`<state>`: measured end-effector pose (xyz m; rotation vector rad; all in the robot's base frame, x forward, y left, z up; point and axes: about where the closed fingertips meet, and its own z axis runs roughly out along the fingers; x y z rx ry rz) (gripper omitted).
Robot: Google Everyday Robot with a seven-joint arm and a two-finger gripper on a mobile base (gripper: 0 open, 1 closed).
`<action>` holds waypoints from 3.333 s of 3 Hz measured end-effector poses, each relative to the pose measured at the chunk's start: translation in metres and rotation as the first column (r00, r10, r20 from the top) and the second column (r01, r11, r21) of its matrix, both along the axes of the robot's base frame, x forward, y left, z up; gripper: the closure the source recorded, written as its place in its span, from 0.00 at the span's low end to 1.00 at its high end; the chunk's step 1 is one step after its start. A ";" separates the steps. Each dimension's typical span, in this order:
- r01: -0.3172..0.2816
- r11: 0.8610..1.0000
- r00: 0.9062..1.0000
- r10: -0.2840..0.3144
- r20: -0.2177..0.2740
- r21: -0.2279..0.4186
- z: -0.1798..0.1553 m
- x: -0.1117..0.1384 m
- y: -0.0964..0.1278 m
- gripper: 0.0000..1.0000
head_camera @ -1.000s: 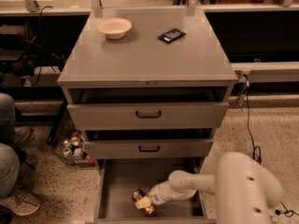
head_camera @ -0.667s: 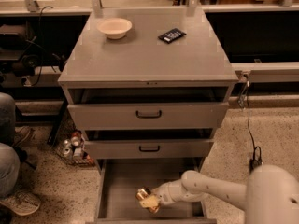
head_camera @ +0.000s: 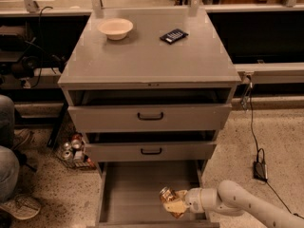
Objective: Pick orange can from bottom drawer and place on counter
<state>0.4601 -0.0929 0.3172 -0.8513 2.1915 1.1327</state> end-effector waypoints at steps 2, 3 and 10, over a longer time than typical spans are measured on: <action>0.011 1.000 0.997 -0.012 0.073 0.010 0.034 -0.003 -0.017 1.00; 0.048 0.999 0.947 -0.048 0.319 0.006 0.152 -0.015 -0.066 1.00; 0.276 0.854 0.585 0.216 0.782 -0.442 0.502 0.084 -0.234 1.00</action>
Offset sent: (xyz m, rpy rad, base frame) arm -0.0119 -0.0744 0.1459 0.0376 -0.3070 -0.0556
